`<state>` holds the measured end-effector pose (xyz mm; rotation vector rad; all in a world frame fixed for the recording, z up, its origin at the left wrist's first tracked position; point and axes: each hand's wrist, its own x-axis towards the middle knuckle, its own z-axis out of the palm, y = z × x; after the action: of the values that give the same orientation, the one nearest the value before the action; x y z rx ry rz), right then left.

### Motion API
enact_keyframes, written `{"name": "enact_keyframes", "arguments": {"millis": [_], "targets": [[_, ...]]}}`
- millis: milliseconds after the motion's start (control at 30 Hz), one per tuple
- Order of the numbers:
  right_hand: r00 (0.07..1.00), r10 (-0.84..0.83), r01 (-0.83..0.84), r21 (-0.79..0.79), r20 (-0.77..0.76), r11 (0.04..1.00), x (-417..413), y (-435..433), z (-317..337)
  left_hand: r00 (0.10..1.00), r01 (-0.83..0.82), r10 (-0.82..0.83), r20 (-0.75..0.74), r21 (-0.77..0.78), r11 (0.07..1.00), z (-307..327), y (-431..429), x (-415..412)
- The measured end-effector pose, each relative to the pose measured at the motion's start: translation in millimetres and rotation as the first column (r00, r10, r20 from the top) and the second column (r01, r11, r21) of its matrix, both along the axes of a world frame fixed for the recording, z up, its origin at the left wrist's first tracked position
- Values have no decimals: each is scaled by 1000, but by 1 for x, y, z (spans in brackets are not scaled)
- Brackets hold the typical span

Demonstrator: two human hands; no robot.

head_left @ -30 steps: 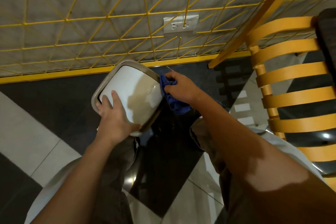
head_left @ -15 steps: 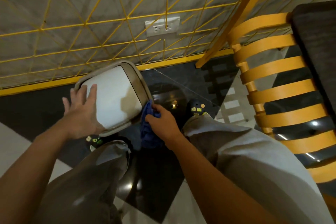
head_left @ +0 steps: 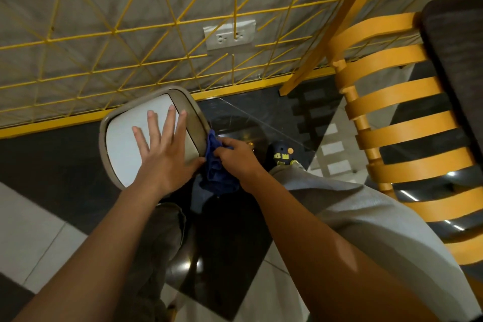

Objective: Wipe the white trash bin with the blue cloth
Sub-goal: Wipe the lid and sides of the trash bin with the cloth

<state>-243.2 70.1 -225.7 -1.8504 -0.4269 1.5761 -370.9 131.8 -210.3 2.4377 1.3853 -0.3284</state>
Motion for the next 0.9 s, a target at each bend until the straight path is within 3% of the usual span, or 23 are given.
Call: {"name": "enact_keyframes", "arguments": {"millis": [167,300,400,567,767,900], "targets": [[934,261,-273,16,244,962,7,33,8,994,103,-106,17,132,986,-18,-1,-8],[889,301,-364,134,346,922,3,54,14,993,105,-113,24,214,971,-23,-3,-13],[893,281,-354,165,352,920,1,50,10,992,97,-111,52,217,971,-24,-7,-16],[860,375,-424,76,345,902,3,79,-3,995,70,-80,55,157,985,-21,-3,-15],[820,386,-485,155,424,860,8,96,6,995,81,-92,31,253,964,-24,-2,-13],[862,332,-423,185,382,887,4,111,11,993,103,-115,20,311,945,-24,-2,-13]]}}
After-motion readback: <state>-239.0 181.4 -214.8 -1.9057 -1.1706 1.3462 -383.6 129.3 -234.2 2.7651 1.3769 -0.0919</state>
